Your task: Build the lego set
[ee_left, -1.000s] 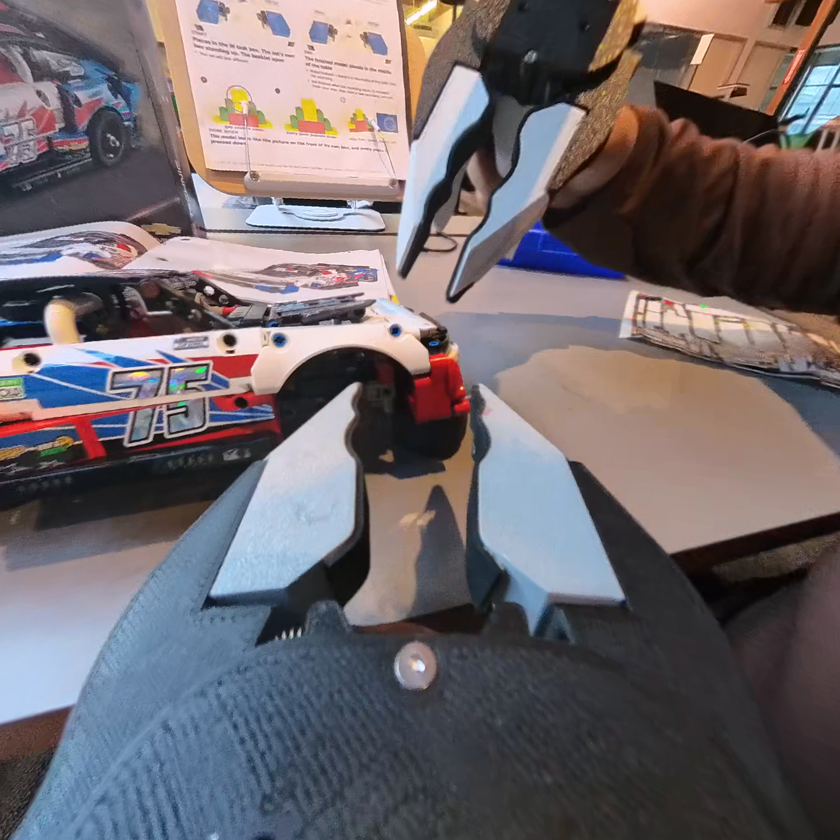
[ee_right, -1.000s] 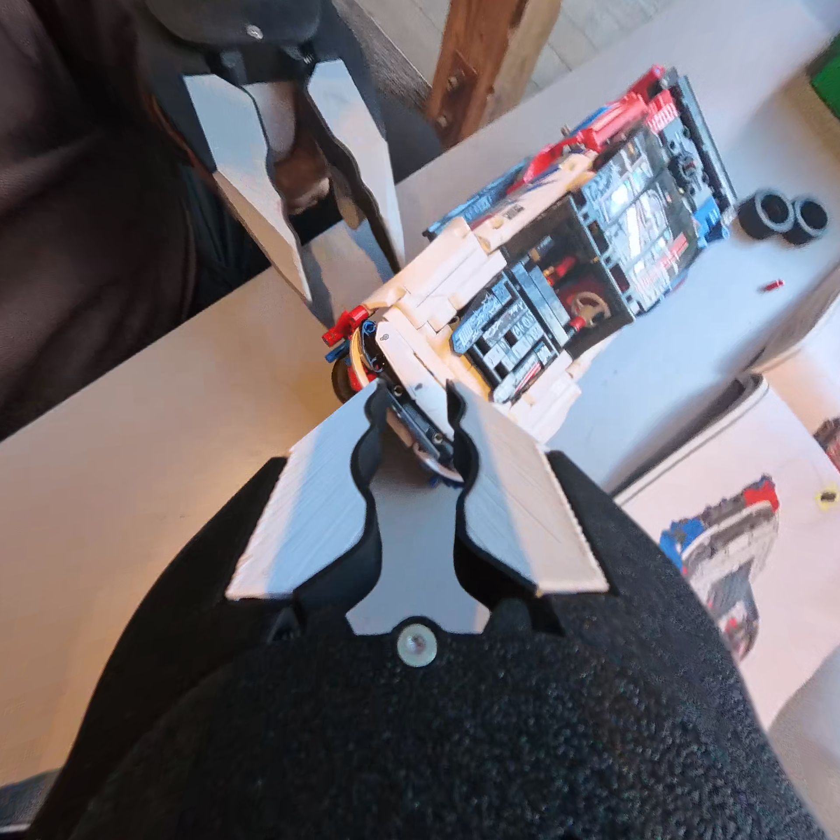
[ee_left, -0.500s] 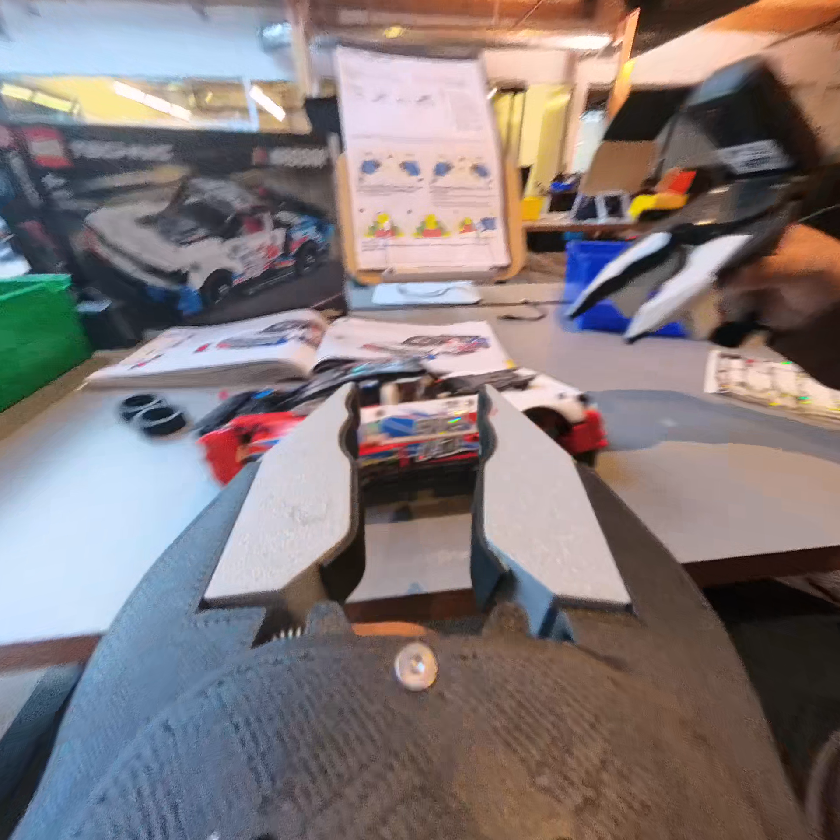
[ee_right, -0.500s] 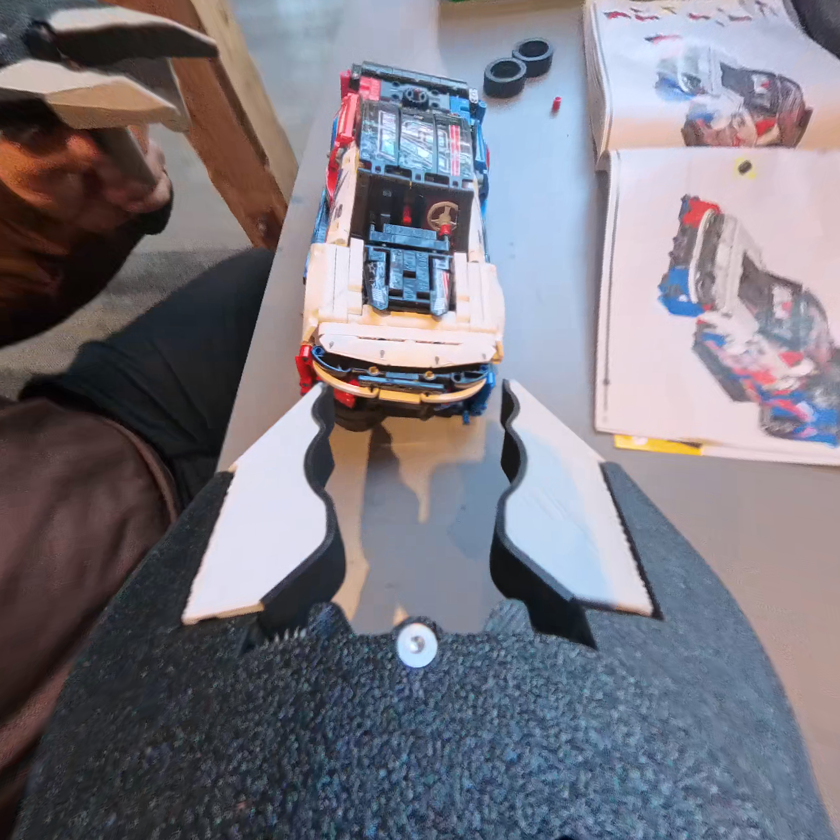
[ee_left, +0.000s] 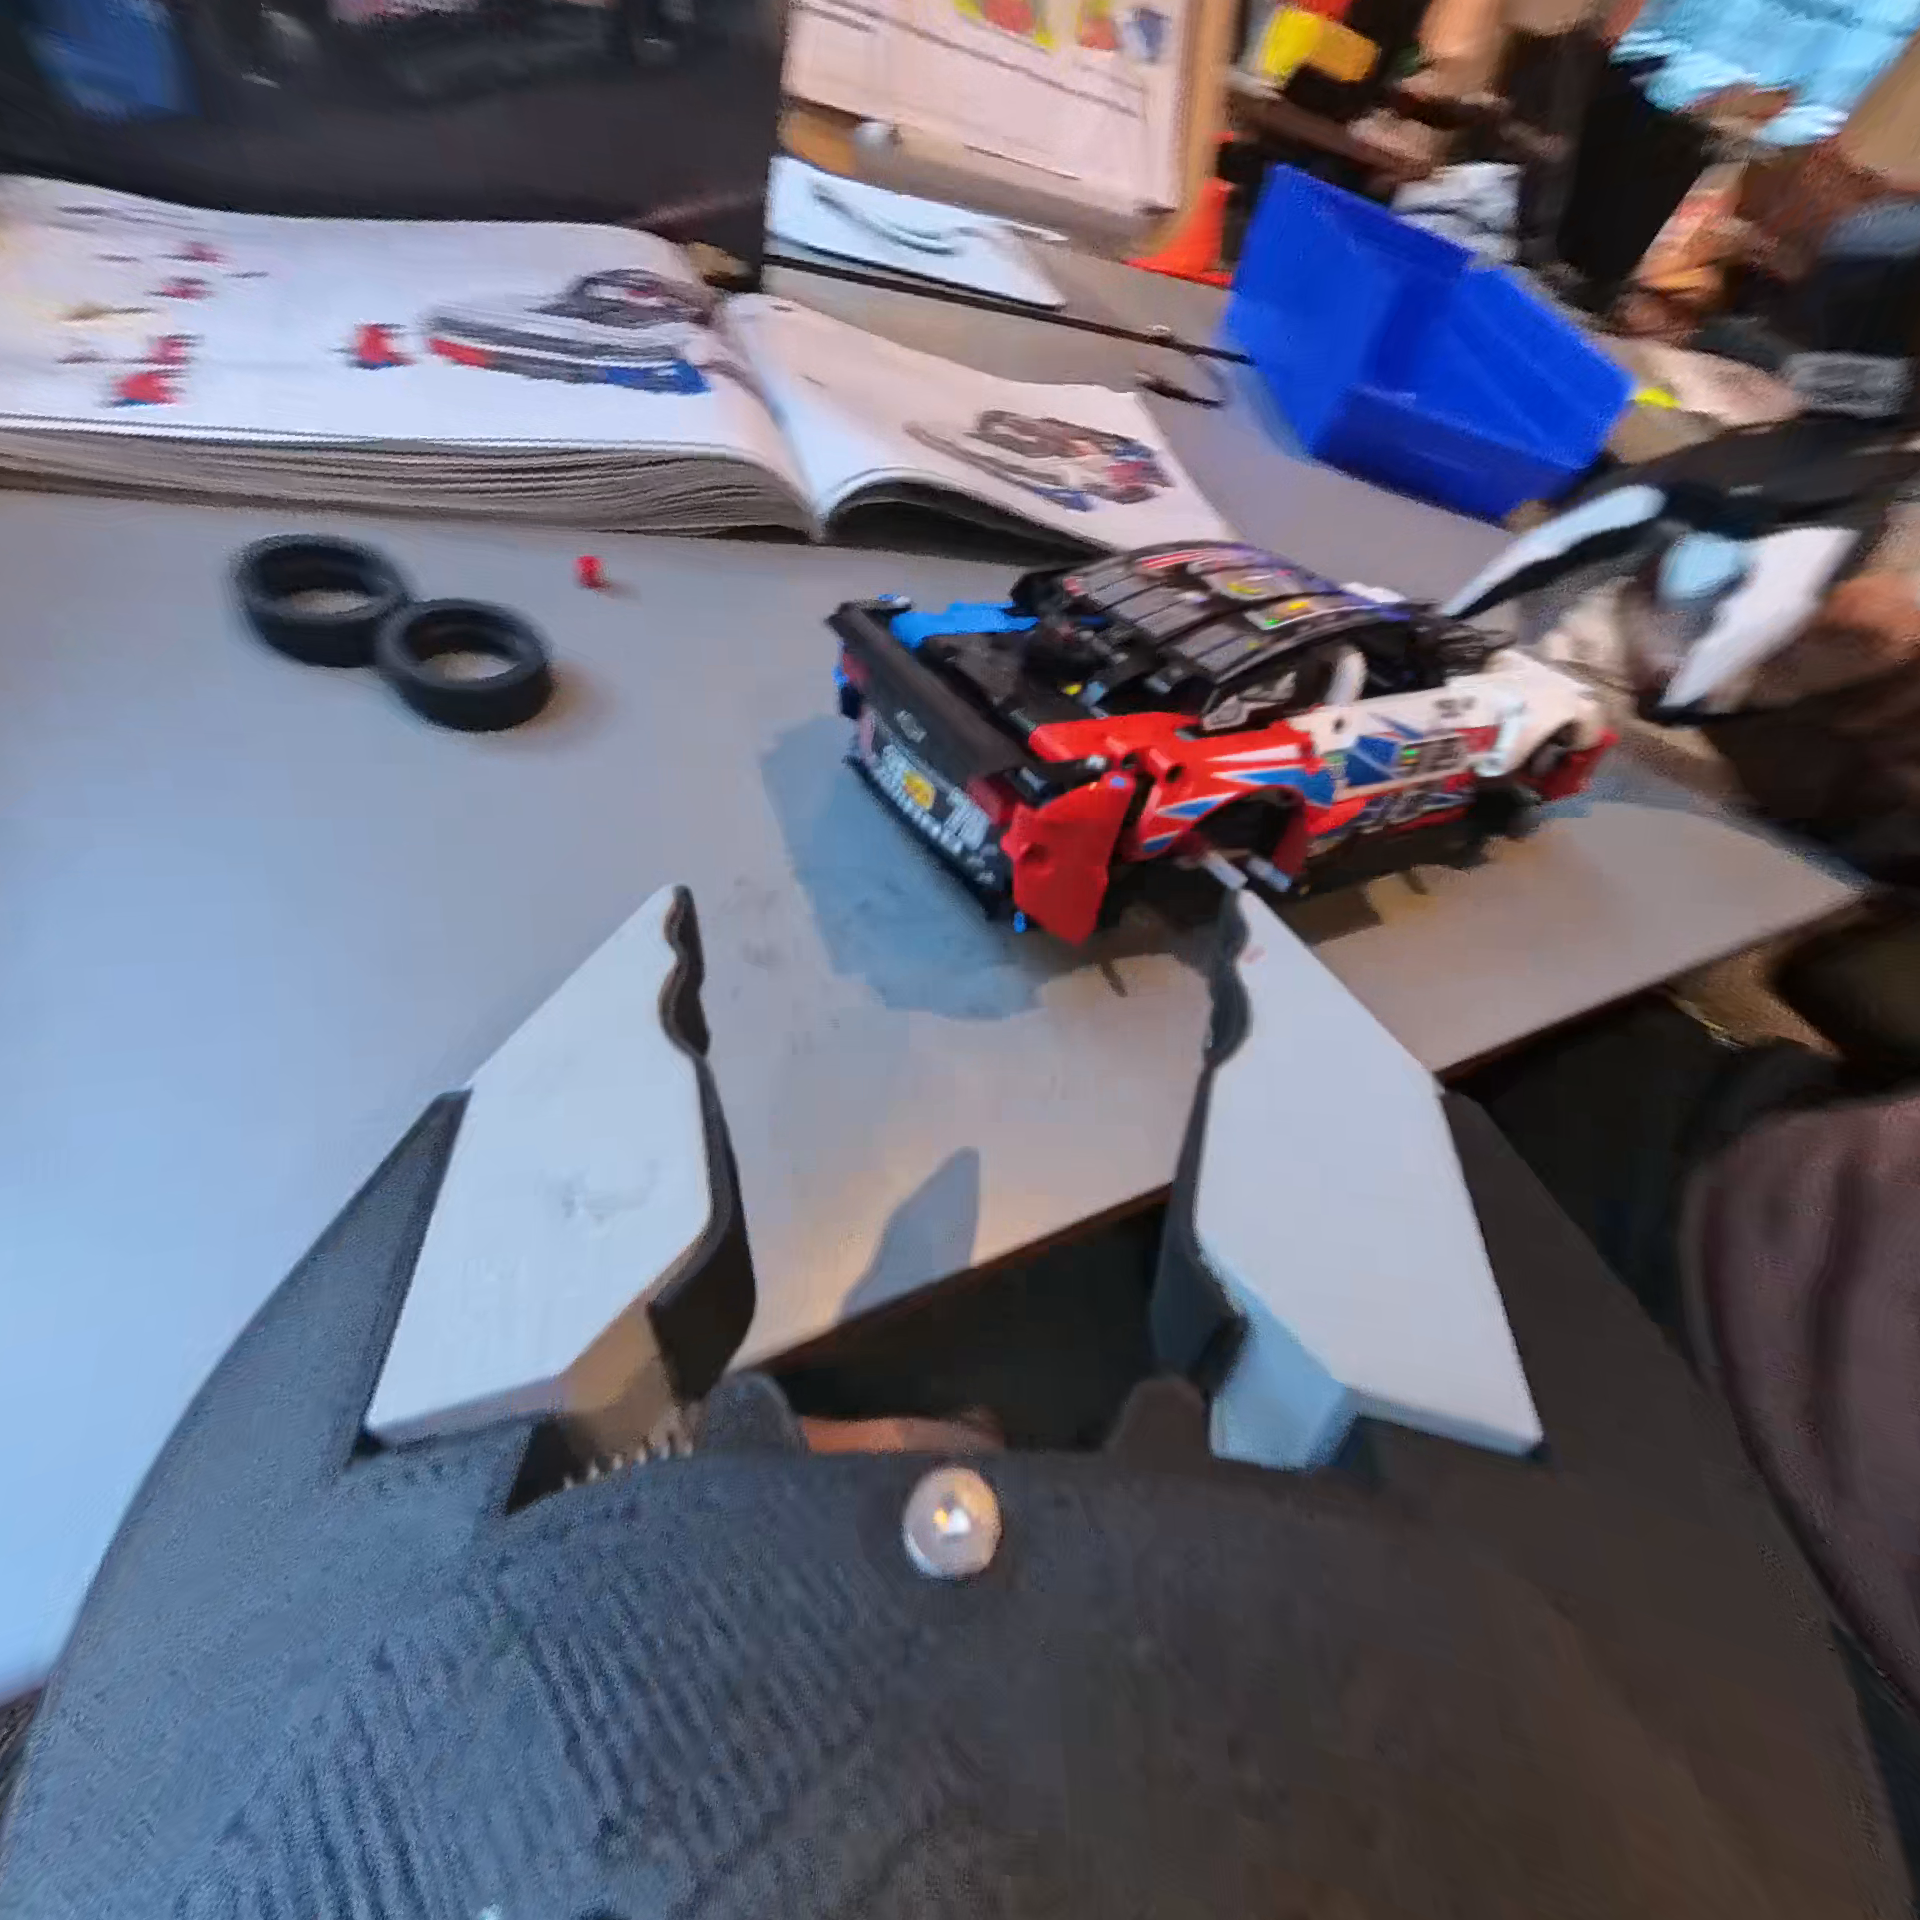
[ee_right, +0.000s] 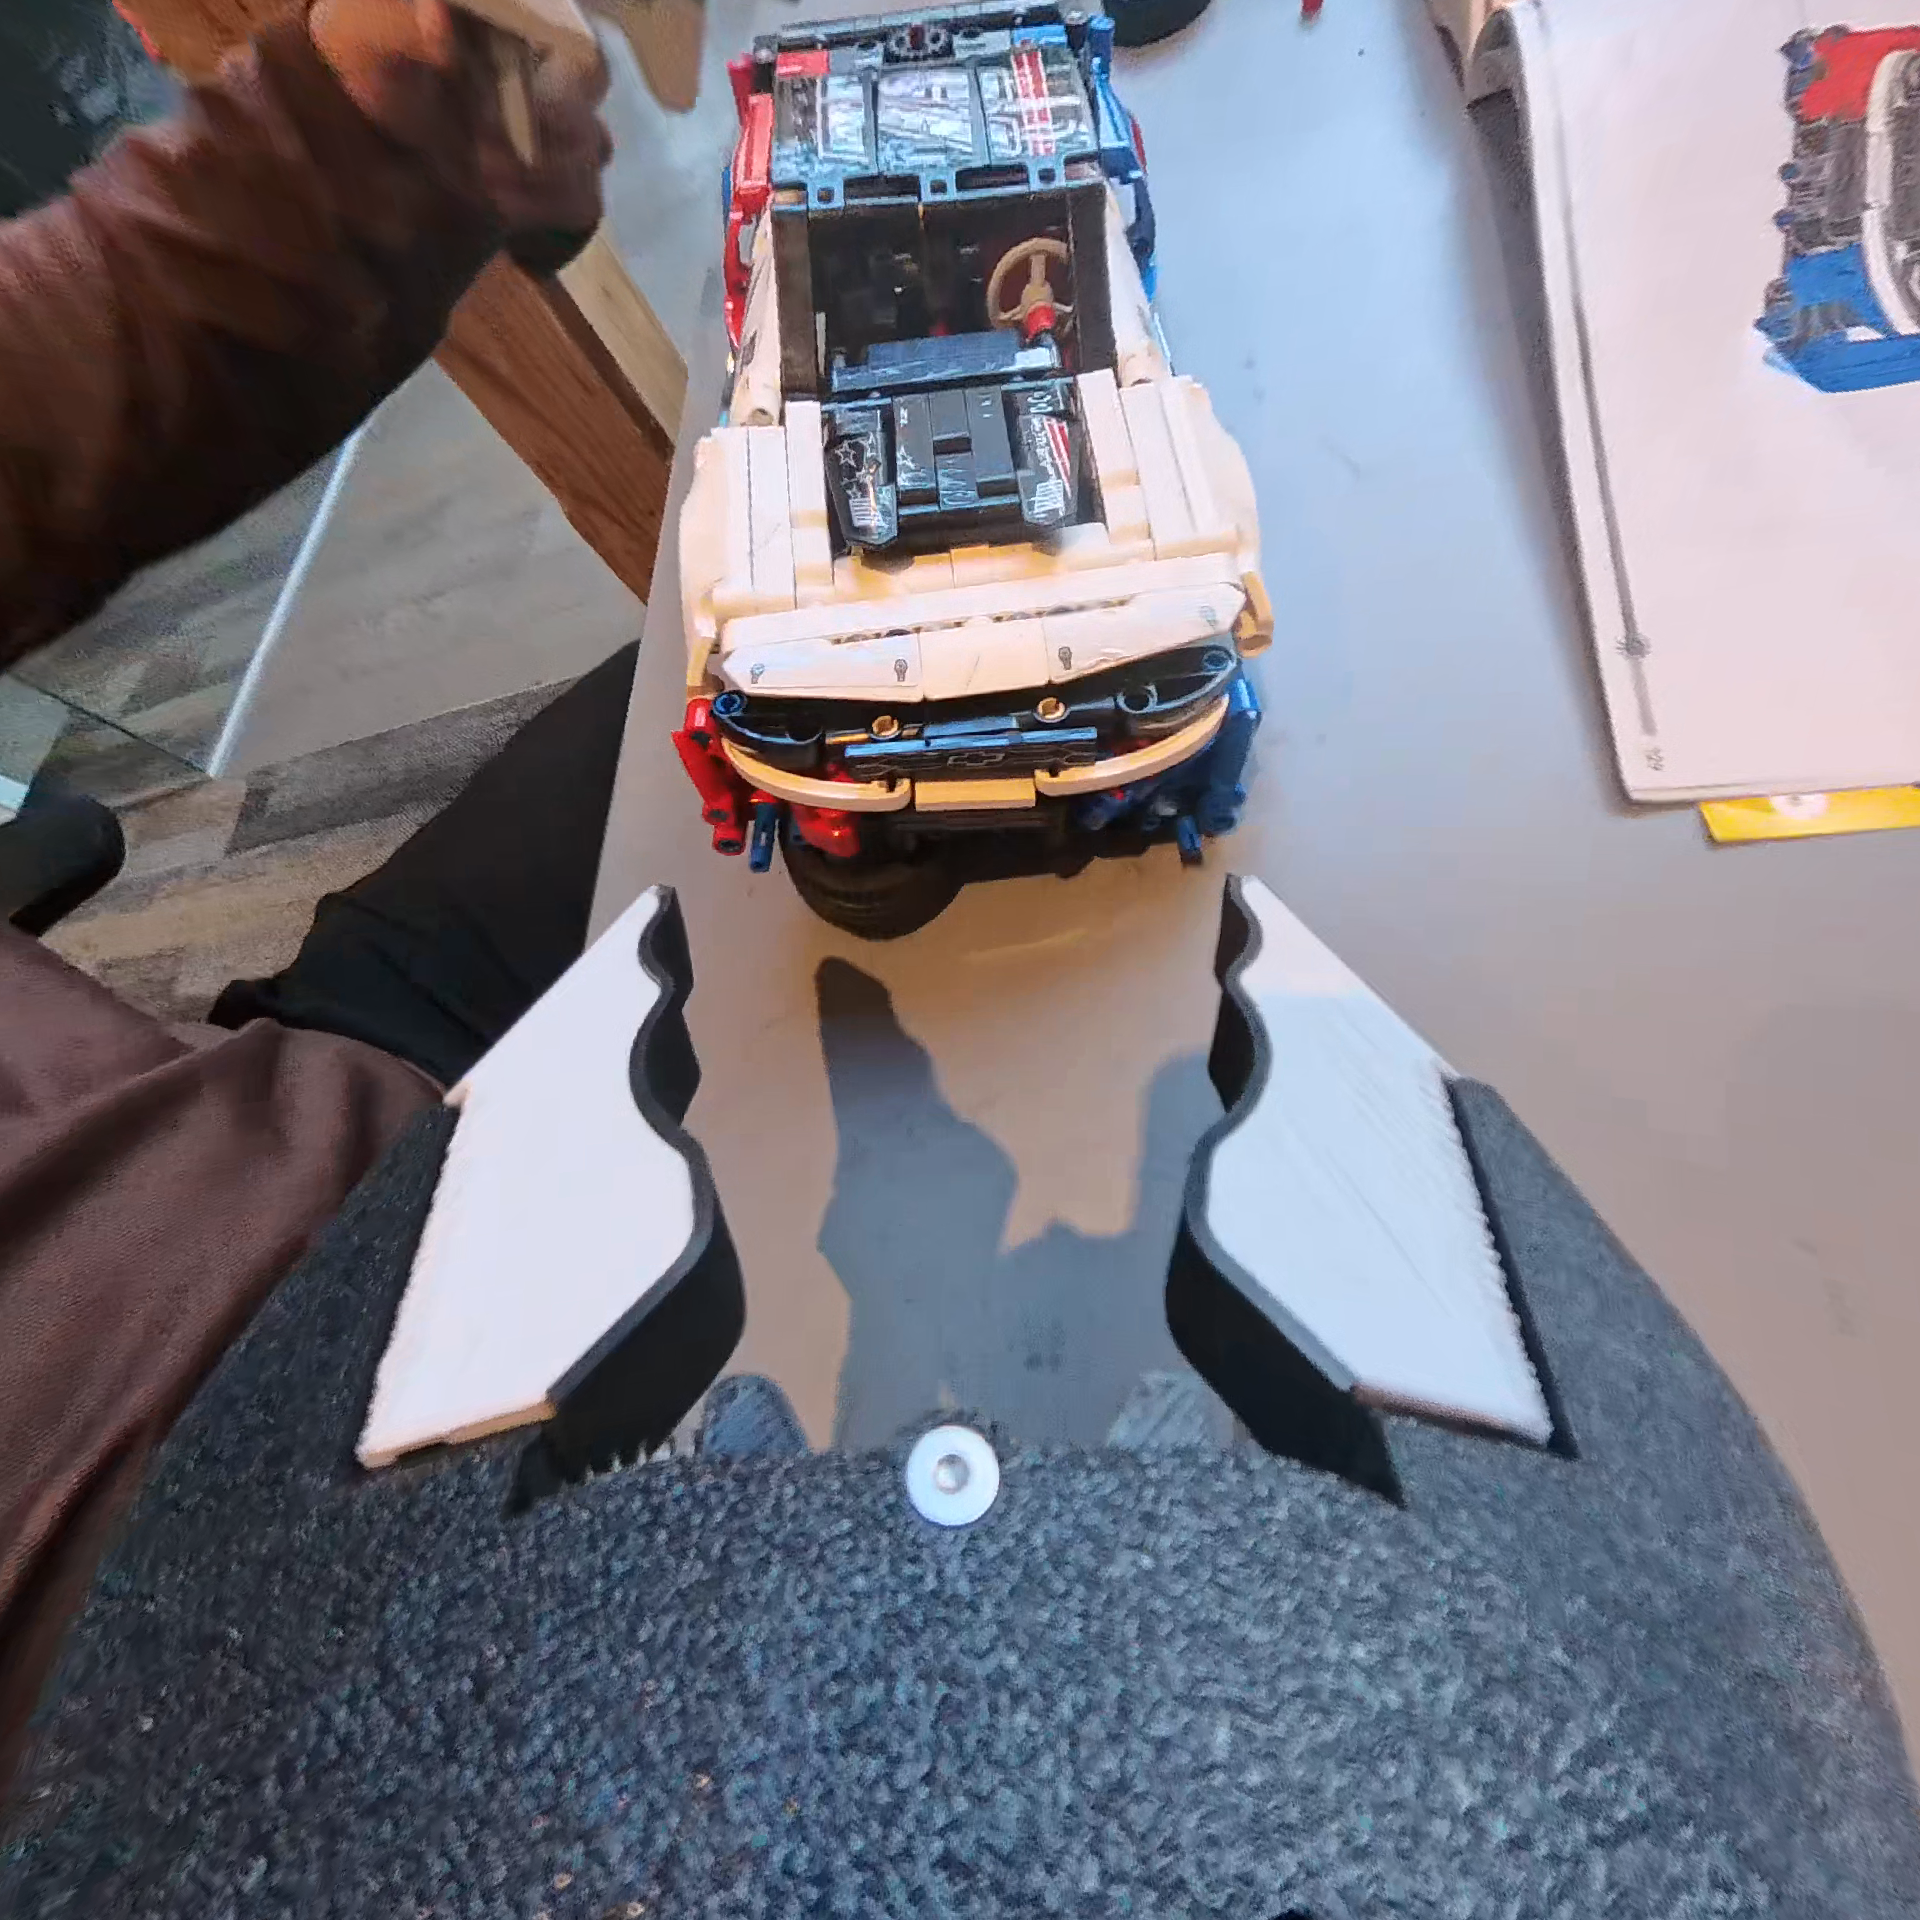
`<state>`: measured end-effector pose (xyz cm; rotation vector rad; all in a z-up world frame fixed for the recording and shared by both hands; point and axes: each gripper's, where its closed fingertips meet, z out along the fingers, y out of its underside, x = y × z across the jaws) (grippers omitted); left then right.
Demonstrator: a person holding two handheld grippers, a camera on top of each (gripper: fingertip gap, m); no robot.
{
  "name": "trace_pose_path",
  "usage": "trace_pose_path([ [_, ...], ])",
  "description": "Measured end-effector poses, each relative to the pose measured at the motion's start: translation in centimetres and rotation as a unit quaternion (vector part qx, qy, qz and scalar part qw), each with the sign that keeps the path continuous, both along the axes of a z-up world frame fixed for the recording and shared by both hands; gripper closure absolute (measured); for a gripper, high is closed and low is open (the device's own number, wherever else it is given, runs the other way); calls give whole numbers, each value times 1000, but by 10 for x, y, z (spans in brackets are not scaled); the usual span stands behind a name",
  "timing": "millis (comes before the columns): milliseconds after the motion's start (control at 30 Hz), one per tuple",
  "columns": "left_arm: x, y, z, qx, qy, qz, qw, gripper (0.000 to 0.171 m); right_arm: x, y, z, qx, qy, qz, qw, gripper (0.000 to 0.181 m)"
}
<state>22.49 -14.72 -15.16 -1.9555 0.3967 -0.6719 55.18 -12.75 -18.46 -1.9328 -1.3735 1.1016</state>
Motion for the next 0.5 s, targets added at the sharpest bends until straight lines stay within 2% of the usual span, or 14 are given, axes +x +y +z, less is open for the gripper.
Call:
trace_pose_path([
  [100,11,21,-7,-28,-45,-95,994,57,-13,11,-6,3,-20,-12,1000,81],
  [167,19,32,-20,-63,-53,-159,984,52,-18,11,-7,-12,-33,-9,999,81],
  [233,28,38,-30,-115,-65,-218,967,42,-23,7,-10,-27,-44,0,999,80],
  [300,38,40,-26,-139,-87,-285,945,36,-26,9,-14,-21,-50,3,999,76],
  [400,50,43,-34,-119,-23,-344,931,41,-31,9,-18,-22,-48,15,998,73],
  [500,55,51,-46,-54,95,-383,917,37,-32,12,-16,7,-42,24,999,69],
])
